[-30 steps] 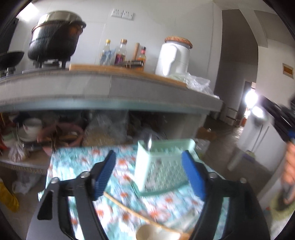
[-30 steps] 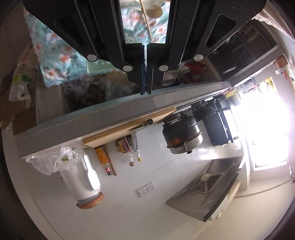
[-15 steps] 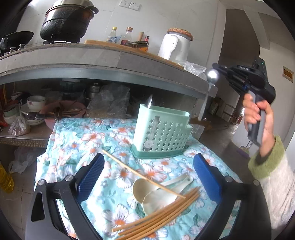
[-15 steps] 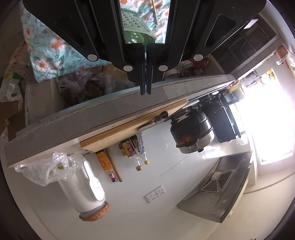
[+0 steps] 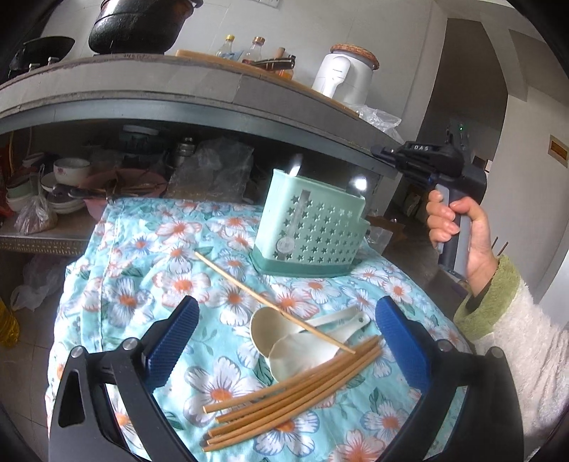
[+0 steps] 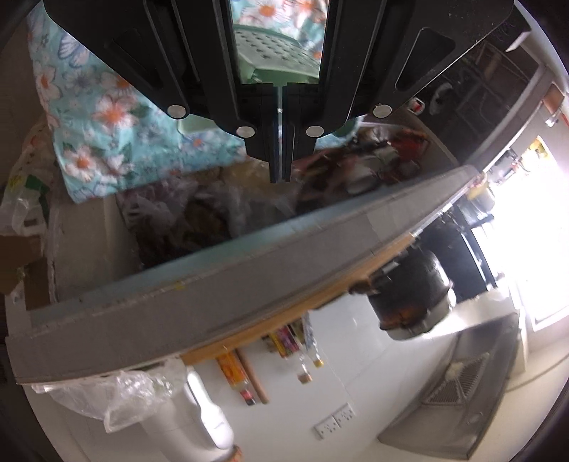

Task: Organize utensils
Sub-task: 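Open the left gripper to release the spoon and withdraw, then reach the left gripper to the cream plastic rice paddle and grasp it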

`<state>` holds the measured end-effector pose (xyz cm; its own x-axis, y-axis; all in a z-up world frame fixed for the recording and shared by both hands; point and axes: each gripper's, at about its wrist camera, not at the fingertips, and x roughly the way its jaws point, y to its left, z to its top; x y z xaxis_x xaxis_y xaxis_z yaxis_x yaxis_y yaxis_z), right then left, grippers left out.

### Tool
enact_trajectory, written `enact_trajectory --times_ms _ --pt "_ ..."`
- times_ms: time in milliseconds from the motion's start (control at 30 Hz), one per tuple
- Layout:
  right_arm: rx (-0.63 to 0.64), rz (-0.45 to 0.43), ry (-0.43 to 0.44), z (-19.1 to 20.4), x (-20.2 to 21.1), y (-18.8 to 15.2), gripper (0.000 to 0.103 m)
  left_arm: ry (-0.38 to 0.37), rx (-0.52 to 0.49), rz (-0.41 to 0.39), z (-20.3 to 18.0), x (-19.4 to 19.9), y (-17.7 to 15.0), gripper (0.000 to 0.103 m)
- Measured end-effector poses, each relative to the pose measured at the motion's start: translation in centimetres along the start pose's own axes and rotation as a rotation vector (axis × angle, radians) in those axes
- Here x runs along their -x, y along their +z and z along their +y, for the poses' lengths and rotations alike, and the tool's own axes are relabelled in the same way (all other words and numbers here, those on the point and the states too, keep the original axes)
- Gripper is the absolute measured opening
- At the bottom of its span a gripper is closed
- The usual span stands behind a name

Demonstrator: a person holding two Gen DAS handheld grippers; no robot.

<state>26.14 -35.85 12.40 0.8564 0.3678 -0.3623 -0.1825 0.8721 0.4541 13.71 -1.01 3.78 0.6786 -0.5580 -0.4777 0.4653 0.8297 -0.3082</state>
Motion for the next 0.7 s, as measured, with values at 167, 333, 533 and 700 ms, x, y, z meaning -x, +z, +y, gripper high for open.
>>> enact_trajectory --times_ms 167,333,533,700 --pt "0.027 -0.058 -0.069 0.7 2.9 0.0 0.023 0.004 -0.006 -0.001 -0.1 -0.2 -0.3 0.097" --pt "0.06 -0.144 -0.125 1.5 6.9 -0.8 0.031 0.005 0.009 0.015 0.1 -0.7 -0.4 0.097" --pt "0.037 -0.165 -0.159 1.5 10.6 -3.6 0.038 0.003 0.02 0.027 0.0 -1.2 -0.4 0.097" --pt "-0.015 -0.094 -0.166 1.6 11.9 -7.9 0.047 0.006 0.033 0.038 0.2 -1.5 -0.4 0.097"
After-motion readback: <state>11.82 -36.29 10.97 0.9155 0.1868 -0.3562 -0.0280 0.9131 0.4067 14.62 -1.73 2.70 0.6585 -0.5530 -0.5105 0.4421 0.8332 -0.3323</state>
